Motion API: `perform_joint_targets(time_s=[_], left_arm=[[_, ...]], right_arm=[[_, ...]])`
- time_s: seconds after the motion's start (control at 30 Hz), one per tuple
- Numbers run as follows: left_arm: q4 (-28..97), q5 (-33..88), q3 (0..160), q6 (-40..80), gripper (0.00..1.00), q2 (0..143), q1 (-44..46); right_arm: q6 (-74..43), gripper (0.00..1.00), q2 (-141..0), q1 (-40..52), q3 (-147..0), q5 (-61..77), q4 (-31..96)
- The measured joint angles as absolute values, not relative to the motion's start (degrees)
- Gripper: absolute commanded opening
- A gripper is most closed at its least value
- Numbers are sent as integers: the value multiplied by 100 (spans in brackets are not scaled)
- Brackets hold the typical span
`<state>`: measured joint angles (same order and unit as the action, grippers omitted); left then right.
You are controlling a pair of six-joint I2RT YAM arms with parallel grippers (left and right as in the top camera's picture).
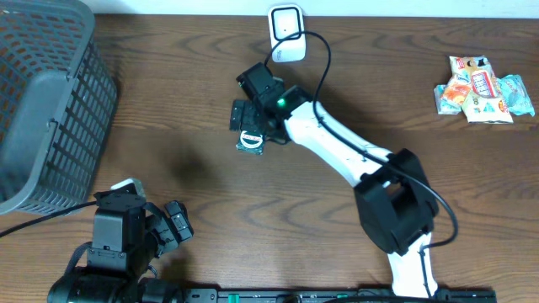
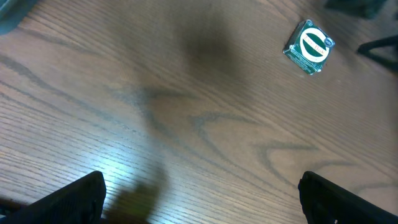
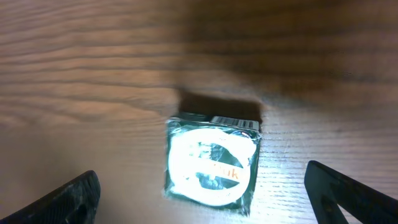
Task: Scan the item barcode
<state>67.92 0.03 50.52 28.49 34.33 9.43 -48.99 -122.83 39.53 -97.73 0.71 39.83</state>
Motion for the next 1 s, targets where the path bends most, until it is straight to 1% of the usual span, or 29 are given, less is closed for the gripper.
perform_joint_targets(time_s=[0.13, 0.17, 0.23, 0.3, 0.33, 0.43, 0.67, 0.83, 1.0], left_arm=[[6794, 3, 5052, 2849, 98, 3433, 943], [6794, 3, 5052, 2849, 98, 3433, 943], [6794, 3, 5052, 2849, 98, 3433, 943], [6792, 3, 5052, 2849, 97, 3433, 943], [6794, 3, 5052, 2849, 98, 3433, 943], [6794, 3, 5052, 2849, 98, 3433, 943], [6792, 1, 5052, 2849, 98, 3433, 943], [6792, 3, 5052, 2849, 98, 3433, 943], [6792, 3, 5052, 2849, 98, 3433, 943]], right_arm=[[-5367, 99, -12645, 4115, -9773, -145, 3935], [-5430, 98, -12733, 4143, -9773, -163, 3913], [-5502, 93, -12886, 4180, -9776, -257, 3903], [-5588, 87, -12886, 4193, -9782, -281, 3828], [-5618, 82, -12899, 4193, -9782, -320, 3833], [-5664, 75, -12901, 4187, -9782, -366, 3835], [-5524, 71, -12914, 4180, -9782, -445, 3979], [-5116, 65, -12914, 4180, -9784, -370, 4226], [-4716, 63, -12914, 4143, -9821, -248, 4484]])
